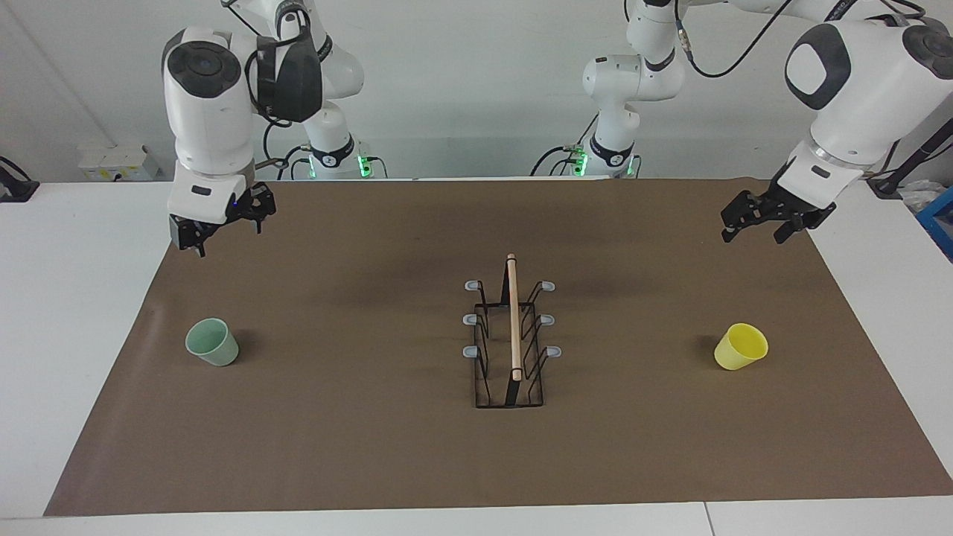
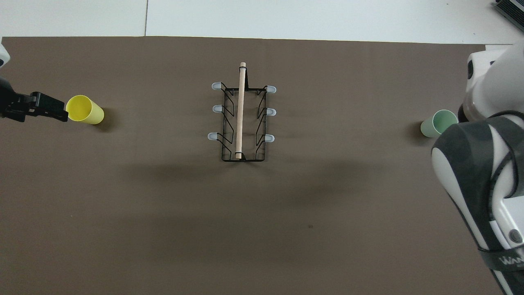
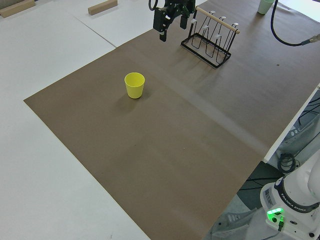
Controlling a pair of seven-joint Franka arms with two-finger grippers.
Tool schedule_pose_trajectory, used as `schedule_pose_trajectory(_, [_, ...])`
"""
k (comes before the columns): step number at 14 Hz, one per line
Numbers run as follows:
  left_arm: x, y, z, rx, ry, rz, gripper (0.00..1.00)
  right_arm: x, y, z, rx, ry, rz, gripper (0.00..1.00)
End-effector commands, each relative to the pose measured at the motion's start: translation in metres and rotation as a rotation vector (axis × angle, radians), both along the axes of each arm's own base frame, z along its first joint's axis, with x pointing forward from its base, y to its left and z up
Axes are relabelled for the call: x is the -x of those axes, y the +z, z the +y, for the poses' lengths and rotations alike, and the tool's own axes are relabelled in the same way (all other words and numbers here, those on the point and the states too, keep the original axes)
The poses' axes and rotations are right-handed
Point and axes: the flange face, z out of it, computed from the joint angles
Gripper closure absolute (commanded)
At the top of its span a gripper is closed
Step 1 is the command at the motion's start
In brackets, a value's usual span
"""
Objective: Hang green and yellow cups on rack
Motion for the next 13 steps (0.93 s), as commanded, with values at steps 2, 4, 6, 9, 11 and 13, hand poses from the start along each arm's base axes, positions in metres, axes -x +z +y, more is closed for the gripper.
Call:
schedule_pose_trajectory(2, [-0.036,-0.017,0.018,0.025,0.177,0.004,0.0,-0.006,-0.047,0.038,0.191,0.264,0.07,0.0])
schedule_pose_trajectory(4, [-0.042,-0.029,0.039,0.077,0.37,0.024,0.0,-0.001,-0.07,0.056,0.296,0.368,0.1,0.0])
schedule_pose_trajectory(6, [-0.051,-0.052,0.051,0.08,0.48,0.051,0.0,-0.002,-0.084,0.058,0.316,0.401,0.103,0.0])
schedule_pose_trajectory(9, [-0.067,-0.088,0.055,0.059,0.622,0.074,0.0,-0.004,-0.096,0.029,0.291,0.365,0.106,0.0])
schedule_pose_trajectory(11, [-0.085,-0.111,0.067,0.035,0.748,0.077,0.0,0.0,-0.1,0.026,0.307,0.434,0.156,0.0])
schedule_pose_trajectory(13, [-0.1,-0.139,0.085,0.023,0.841,0.065,0.0,0.007,-0.114,0.024,0.415,0.532,0.217,0.0])
